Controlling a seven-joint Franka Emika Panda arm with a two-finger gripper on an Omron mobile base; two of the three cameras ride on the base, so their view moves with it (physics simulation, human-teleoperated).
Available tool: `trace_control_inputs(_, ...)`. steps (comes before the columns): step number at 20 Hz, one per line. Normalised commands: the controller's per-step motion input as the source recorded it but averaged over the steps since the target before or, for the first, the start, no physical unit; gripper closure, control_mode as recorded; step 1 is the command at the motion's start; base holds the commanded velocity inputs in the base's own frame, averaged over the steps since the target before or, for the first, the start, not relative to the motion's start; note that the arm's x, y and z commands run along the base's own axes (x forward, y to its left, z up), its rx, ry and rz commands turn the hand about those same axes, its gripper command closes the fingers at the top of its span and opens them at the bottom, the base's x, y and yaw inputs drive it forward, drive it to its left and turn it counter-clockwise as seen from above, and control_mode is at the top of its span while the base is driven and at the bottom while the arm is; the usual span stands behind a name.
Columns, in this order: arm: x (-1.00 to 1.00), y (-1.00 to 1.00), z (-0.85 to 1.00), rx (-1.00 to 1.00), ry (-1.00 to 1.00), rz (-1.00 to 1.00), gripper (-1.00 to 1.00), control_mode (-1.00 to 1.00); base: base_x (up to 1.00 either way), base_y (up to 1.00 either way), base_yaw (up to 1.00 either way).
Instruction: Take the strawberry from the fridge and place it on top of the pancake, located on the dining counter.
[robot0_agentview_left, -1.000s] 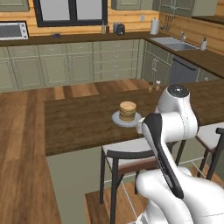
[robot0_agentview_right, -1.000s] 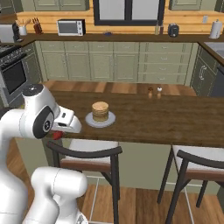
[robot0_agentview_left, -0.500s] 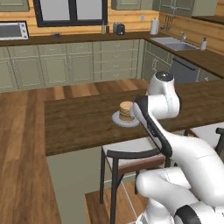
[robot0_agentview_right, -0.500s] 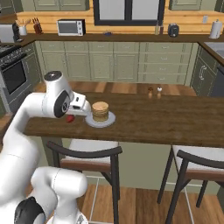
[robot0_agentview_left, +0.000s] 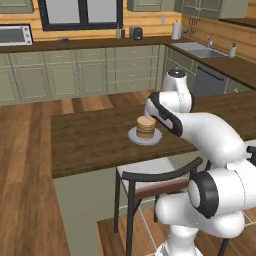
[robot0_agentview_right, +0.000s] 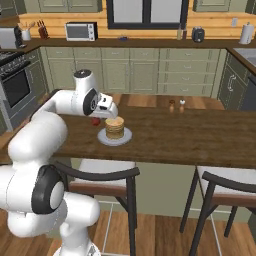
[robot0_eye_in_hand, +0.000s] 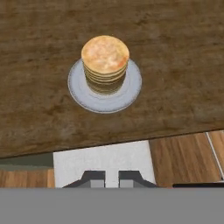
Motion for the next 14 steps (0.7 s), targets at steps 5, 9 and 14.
trace_control_inputs(5, 1.00, 0.00, 0.00, 0.00, 0.09, -0.01, 1.00, -1.00, 0.00, 0.00, 0.00)
trace_control_inputs(9, 1.00, 0.00, -0.03, 0.00, 0.05, -0.01, 1.00, -1.00, 0.00, 0.00, 0.00)
trace_control_inputs(14, 1.00, 0.00, -0.53, 0.00, -0.02, 0.00, 1.00, -1.00, 0.00, 0.00, 0.00)
